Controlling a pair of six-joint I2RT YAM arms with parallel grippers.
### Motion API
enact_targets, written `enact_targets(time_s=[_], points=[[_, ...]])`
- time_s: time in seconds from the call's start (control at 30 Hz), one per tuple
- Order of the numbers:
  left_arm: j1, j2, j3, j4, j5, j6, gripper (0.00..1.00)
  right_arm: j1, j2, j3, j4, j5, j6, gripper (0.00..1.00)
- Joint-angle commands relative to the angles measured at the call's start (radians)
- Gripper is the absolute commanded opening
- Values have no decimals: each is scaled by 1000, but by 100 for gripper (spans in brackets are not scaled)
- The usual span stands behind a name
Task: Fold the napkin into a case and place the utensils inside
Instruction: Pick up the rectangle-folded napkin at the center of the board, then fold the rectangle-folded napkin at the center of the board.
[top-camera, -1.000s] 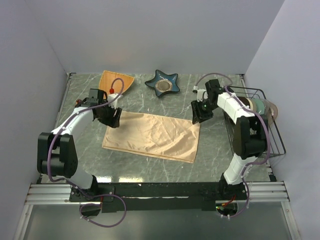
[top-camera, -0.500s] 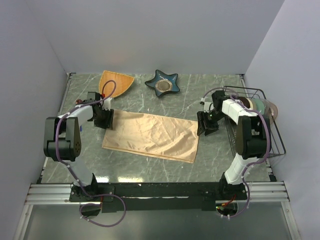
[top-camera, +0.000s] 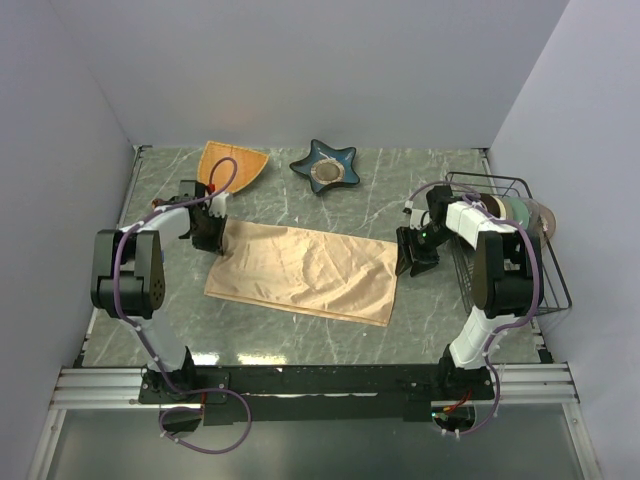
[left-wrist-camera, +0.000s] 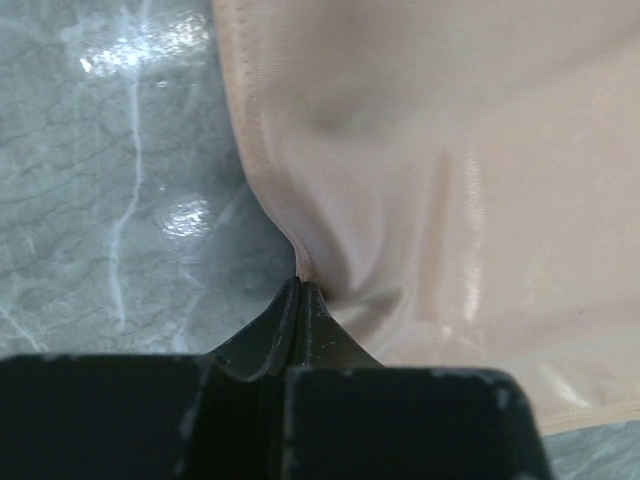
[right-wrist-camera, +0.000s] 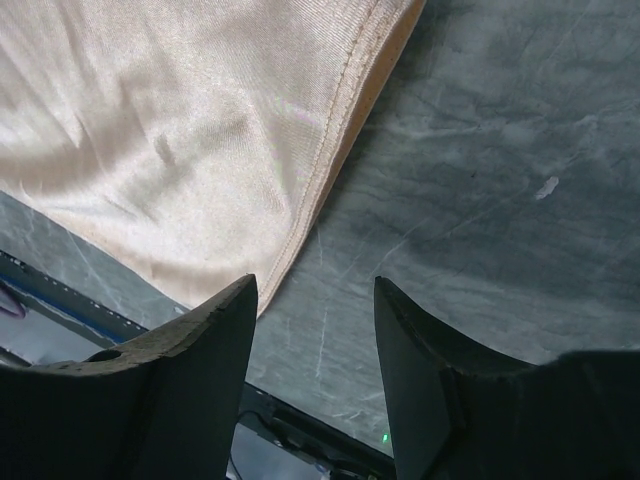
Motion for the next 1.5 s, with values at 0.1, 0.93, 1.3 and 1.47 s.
enact_targets(time_s=[0.1,0.93,1.3,1.47], points=[[-36,-144,70,-45,71,-45,1,-11,-17,1,5,-21,0,58],[-419,-32,272,-88,229,-215,1,-11,-11,0,1,-19,3,58],[-570,283,521,28,535,-413,1,-19,-6,-11,10,-29,54,60],[-633,352,582,159,572,-546,1,-46,-9,-10,8,-87,93,66]])
